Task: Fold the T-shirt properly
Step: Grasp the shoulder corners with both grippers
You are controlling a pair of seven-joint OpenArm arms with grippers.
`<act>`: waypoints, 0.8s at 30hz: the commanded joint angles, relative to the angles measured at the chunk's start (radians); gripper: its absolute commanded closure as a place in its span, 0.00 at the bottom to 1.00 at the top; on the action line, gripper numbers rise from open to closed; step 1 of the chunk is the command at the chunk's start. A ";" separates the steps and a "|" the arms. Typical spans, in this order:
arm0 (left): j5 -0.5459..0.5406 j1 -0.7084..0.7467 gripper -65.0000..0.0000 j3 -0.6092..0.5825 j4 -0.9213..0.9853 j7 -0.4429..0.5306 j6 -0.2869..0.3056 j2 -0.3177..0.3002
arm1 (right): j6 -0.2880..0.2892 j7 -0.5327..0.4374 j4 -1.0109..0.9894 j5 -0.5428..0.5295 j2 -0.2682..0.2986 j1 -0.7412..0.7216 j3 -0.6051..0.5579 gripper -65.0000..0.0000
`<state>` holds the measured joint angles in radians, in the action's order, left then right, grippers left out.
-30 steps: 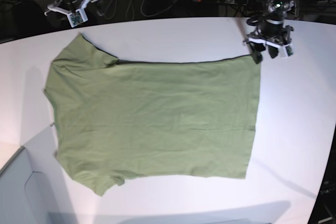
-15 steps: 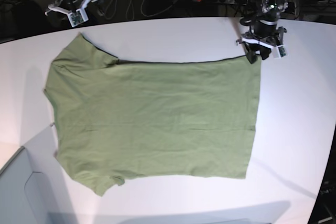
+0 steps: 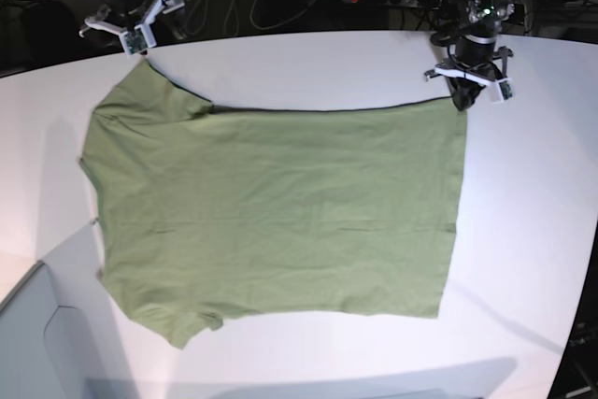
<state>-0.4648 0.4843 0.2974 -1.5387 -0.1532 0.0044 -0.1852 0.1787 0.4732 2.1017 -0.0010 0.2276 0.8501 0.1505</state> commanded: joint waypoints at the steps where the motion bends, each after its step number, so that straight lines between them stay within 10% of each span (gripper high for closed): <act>1: 0.002 0.011 1.00 -0.002 -0.001 -0.039 -0.004 -0.003 | 0.005 -0.012 0.013 -0.004 0.003 -0.012 0.004 0.42; 24: 0.002 0.014 1.00 -0.002 -0.001 -0.039 -0.004 -0.003 | 0.006 -0.021 -0.232 -0.003 -0.015 -0.217 0.048 0.42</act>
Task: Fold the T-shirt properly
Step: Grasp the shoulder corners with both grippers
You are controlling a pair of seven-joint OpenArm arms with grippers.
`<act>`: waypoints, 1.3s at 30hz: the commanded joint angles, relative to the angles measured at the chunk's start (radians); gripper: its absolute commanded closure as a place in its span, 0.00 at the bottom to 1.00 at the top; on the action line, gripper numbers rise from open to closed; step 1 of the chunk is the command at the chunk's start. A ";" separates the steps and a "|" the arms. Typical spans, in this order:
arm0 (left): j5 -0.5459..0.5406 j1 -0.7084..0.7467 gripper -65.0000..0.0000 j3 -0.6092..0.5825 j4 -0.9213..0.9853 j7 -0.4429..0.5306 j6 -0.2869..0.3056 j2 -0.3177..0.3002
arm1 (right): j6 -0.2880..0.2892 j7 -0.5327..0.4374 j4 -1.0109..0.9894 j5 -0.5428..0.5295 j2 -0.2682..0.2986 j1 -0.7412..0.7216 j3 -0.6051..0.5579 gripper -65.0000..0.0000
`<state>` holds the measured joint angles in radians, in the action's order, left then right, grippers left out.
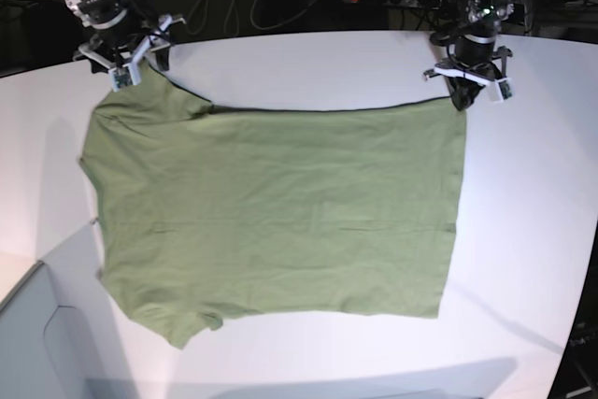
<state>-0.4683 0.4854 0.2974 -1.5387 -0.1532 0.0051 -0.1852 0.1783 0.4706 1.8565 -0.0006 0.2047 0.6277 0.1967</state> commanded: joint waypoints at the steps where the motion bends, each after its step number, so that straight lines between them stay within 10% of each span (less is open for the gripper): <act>1: 0.006 0.012 1.00 -0.002 -0.001 -0.039 -0.004 -0.003 | 0.007 -0.019 0.013 -0.003 0.008 0.005 0.002 0.42; 15: 0.012 0.014 1.00 -0.002 -0.001 -0.039 -0.004 -0.003 | 0.011 -0.019 -0.099 -0.003 0.035 -0.044 -0.003 0.44; 23: 0.015 0.014 1.00 0.004 -0.001 -0.039 -0.004 -0.003 | 0.132 -0.008 -0.099 -0.002 0.035 -0.041 0.005 1.00; 39: 0.013 0.016 1.00 0.009 -0.096 -0.039 -0.009 -0.010 | 0.135 -0.006 0.021 -0.003 0.032 -0.048 0.114 1.00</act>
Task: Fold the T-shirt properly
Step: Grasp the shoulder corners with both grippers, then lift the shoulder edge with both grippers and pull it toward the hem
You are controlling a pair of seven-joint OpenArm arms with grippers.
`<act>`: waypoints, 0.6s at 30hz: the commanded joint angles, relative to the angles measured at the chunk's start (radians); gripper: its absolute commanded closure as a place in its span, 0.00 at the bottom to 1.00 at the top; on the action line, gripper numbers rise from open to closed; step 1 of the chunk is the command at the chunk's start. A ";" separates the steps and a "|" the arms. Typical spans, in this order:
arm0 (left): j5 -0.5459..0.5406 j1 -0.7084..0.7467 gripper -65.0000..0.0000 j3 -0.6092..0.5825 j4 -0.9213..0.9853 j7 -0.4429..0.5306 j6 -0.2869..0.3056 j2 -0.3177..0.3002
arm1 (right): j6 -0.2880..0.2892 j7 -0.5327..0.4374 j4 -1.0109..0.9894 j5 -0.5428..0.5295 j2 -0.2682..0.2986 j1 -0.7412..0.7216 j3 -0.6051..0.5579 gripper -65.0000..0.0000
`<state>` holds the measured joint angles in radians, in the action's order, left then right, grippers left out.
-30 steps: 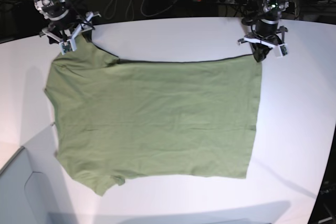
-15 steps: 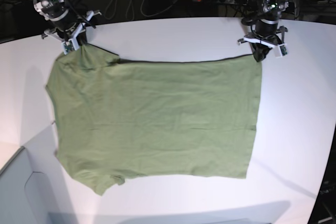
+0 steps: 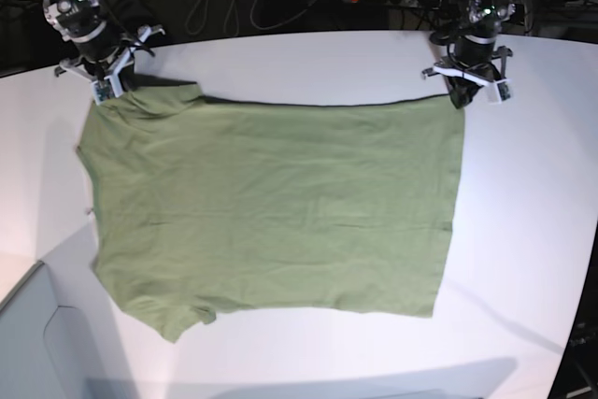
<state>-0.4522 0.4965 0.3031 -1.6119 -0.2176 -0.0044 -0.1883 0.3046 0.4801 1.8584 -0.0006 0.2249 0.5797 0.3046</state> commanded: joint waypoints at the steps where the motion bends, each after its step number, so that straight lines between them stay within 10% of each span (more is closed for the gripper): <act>1: -0.003 0.006 1.00 0.003 -0.037 0.025 0.001 -0.006 | 0.009 -0.016 0.020 -0.003 0.014 0.000 0.006 1.00; 18: 0.000 -0.057 1.00 0.086 -0.147 0.024 0.001 0.005 | 0.011 0.104 0.016 -0.003 0.015 -0.228 -0.003 1.00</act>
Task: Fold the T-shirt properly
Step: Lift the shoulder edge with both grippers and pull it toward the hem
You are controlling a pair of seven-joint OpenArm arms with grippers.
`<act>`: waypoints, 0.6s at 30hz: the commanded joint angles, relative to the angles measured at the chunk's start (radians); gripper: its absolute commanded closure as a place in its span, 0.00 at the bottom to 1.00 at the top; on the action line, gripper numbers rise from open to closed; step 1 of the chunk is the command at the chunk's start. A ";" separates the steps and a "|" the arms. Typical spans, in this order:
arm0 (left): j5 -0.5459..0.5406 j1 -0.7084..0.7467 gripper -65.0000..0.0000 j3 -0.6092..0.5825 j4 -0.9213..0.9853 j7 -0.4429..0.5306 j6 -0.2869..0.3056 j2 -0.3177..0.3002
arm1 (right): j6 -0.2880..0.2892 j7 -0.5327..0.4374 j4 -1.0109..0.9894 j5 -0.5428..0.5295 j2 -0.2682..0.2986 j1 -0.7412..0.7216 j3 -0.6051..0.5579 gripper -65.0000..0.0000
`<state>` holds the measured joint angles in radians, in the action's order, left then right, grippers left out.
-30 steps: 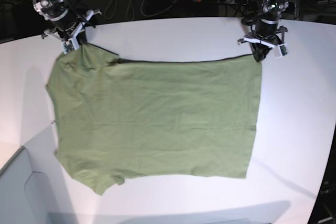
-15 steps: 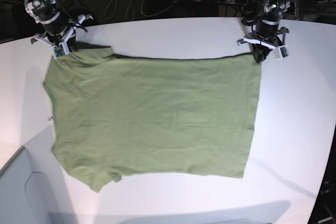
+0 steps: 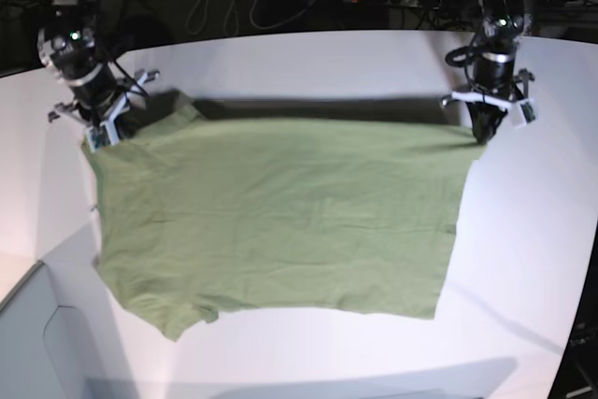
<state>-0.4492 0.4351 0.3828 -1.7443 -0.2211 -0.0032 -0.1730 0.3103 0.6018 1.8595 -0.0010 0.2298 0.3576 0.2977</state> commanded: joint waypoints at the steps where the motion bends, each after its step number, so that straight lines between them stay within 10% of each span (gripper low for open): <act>1: -0.003 -0.002 1.00 0.005 -0.015 0.027 -0.001 -0.010 | 0.005 -0.010 0.015 -0.003 0.010 -0.024 0.004 1.00; 18: -0.001 -0.187 1.00 -0.002 0.128 0.025 0.002 -0.013 | 0.005 0.046 -0.119 -0.003 0.012 -0.256 -0.082 1.00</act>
<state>-0.4454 0.2558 0.3775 -1.6012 -0.2211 -0.0032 -0.1776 0.3119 0.6720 1.7267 -0.0025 0.2295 0.1162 0.2123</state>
